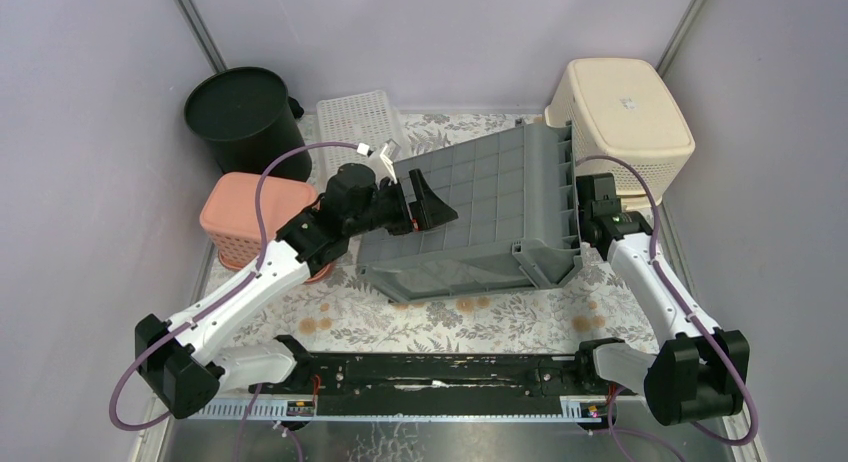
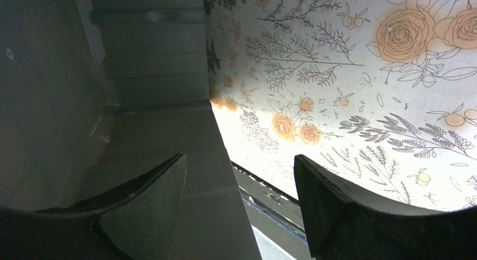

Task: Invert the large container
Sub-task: Turn the container upside down at the center of the board.

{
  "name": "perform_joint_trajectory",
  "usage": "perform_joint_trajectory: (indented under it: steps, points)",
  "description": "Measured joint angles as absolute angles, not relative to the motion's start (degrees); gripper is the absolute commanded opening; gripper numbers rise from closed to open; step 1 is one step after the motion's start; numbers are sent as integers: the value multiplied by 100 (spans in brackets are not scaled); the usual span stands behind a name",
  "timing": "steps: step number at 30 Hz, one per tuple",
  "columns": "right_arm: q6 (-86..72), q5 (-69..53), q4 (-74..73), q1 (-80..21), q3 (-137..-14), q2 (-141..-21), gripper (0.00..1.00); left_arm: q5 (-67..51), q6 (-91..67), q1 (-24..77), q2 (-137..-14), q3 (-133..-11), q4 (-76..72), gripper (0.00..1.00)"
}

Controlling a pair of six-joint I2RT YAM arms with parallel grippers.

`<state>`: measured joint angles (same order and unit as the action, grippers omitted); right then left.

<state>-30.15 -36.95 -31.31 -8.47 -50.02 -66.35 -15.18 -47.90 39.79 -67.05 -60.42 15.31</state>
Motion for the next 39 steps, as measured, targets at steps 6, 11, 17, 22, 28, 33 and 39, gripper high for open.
perform_joint_trajectory:
  steps: [6,11,17,22,28,33,39]
  points:
    - [-2943,-3656,-3140,-845,-4709,-6547,77,-1511,-4792,3981,-6687,-5990,1516,100]
    - [-2825,-3470,-3256,-845,-4591,-6539,77,-1503,-4792,3981,-6676,-5953,1520,100]
    - [-2652,-3203,-3404,-845,-4584,-6530,77,-1500,-4792,3981,-6657,-5929,1520,100]
    - [-2571,-3100,-3398,-845,-4486,-6530,77,-1500,-4792,3981,-6657,-5924,1533,100]
    - [-2508,-3039,-3400,-845,-4167,-6530,77,-1505,-4792,3981,-6659,-5861,1540,100]
    - [-2502,-2995,-3387,-845,-4062,-6530,77,-1505,-4792,3981,-6659,-5835,1540,100]
    - [-2480,-2943,-3354,-845,-3948,-6530,77,-1507,-4792,3981,-6657,-5784,1518,100]
